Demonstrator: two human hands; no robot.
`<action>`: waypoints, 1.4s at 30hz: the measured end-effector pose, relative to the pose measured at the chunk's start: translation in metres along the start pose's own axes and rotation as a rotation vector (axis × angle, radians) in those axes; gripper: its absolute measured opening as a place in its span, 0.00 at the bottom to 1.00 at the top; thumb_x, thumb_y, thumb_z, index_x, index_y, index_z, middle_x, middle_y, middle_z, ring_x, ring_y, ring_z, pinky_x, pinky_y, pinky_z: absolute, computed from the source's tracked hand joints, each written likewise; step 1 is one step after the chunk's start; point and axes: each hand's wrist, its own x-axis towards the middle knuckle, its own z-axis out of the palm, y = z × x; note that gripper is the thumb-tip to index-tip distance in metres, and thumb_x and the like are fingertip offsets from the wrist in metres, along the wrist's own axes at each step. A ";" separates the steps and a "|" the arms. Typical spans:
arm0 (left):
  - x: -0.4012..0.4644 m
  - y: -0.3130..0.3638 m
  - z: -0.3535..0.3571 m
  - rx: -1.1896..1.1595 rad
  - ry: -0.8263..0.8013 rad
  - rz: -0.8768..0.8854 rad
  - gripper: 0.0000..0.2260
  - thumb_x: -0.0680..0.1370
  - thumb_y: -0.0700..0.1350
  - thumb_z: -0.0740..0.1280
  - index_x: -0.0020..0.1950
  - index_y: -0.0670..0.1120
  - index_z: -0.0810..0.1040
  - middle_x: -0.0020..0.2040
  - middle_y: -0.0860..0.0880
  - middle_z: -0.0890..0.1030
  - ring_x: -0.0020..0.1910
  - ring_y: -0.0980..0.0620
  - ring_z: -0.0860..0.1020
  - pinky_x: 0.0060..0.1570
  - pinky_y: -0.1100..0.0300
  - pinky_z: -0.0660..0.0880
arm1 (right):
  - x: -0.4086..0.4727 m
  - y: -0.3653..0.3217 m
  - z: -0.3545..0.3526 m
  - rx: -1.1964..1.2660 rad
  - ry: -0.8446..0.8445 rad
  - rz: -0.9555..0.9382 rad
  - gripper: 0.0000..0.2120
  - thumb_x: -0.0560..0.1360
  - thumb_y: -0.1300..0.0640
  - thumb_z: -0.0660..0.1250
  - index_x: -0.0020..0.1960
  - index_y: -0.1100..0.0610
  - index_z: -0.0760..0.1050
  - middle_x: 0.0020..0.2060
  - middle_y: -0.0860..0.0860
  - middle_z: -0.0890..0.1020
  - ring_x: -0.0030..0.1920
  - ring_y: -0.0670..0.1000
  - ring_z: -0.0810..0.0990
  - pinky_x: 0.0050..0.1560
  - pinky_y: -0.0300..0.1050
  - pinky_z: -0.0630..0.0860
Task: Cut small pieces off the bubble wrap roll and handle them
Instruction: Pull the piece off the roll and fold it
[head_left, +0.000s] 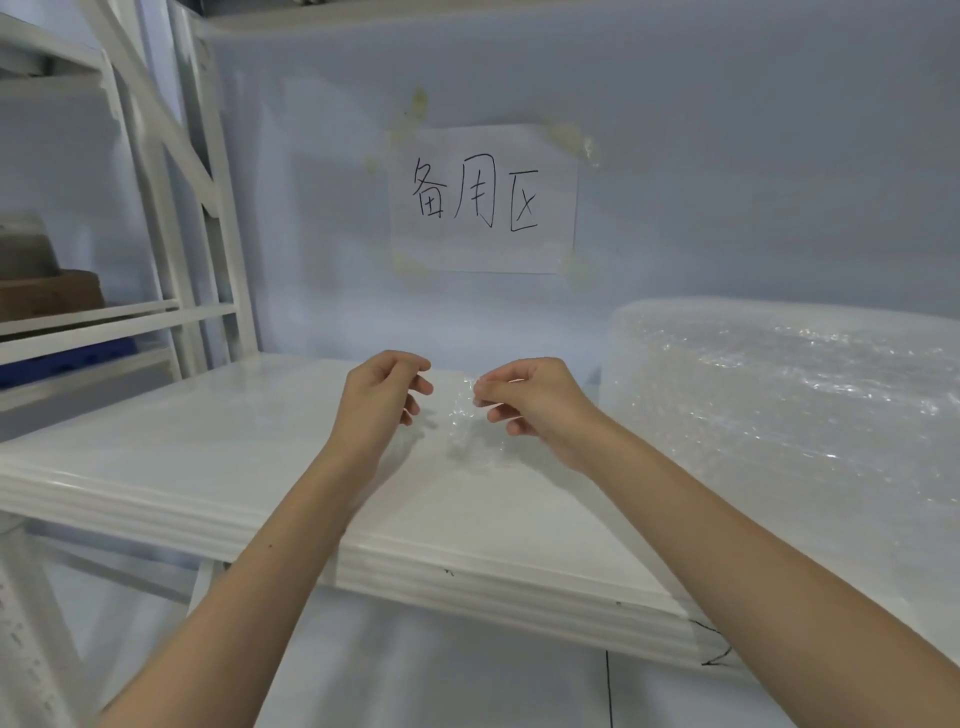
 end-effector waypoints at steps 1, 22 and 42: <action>0.001 -0.001 -0.001 0.001 0.017 0.009 0.09 0.79 0.41 0.61 0.46 0.46 0.81 0.38 0.48 0.81 0.30 0.51 0.73 0.34 0.59 0.71 | 0.004 0.000 0.005 -0.013 -0.003 0.023 0.02 0.72 0.60 0.72 0.44 0.59 0.81 0.40 0.54 0.85 0.31 0.46 0.79 0.28 0.36 0.72; -0.007 -0.008 0.000 0.118 -0.019 0.080 0.09 0.79 0.39 0.60 0.52 0.45 0.80 0.37 0.50 0.81 0.31 0.50 0.73 0.35 0.58 0.72 | 0.034 0.010 0.041 -0.568 -0.075 0.042 0.06 0.70 0.63 0.72 0.43 0.67 0.82 0.40 0.58 0.87 0.28 0.49 0.75 0.28 0.38 0.69; -0.012 -0.006 -0.001 0.117 0.027 0.088 0.10 0.79 0.38 0.59 0.50 0.46 0.80 0.36 0.49 0.81 0.30 0.51 0.73 0.34 0.57 0.71 | 0.008 0.018 -0.013 -0.602 0.048 -0.311 0.07 0.77 0.59 0.66 0.51 0.58 0.82 0.50 0.48 0.83 0.36 0.37 0.74 0.37 0.28 0.68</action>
